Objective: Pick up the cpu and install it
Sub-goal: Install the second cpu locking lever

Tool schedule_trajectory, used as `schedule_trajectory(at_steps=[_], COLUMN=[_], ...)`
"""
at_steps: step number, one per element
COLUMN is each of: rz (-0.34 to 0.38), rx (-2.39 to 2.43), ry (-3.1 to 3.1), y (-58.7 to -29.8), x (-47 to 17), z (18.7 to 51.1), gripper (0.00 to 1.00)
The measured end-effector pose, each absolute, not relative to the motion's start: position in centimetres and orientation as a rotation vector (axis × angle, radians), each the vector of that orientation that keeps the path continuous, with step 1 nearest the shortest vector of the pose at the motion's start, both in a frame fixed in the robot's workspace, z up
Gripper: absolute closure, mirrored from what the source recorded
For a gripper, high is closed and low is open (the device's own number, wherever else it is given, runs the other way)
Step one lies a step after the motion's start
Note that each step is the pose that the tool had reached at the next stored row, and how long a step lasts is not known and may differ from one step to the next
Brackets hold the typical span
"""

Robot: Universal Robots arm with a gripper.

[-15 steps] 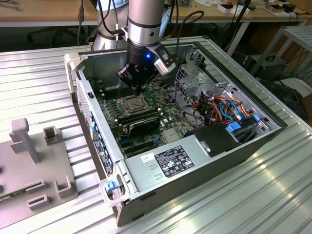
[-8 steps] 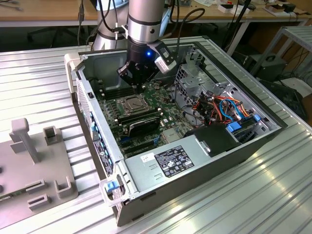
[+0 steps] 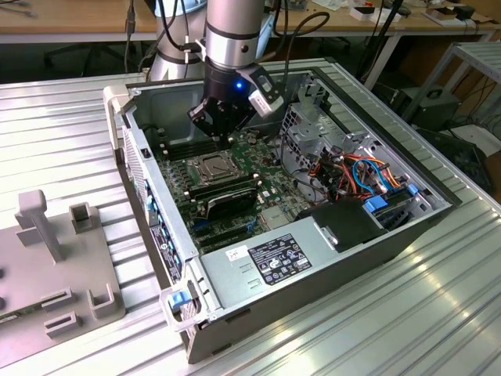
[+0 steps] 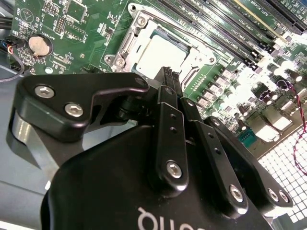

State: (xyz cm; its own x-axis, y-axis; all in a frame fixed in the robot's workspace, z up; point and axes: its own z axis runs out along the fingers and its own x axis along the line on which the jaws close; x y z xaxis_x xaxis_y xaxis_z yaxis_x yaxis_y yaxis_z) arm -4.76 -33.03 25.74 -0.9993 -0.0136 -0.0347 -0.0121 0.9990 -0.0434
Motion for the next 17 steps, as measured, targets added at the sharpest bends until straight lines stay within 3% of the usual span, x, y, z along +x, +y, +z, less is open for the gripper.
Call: schedule_trajectory(at_steps=[17], rz=[-0.067], rx=[-0.020], ry=[3.106], y=[-34.8], x=[-4.8], z=[25.8], gripper=[0.89])
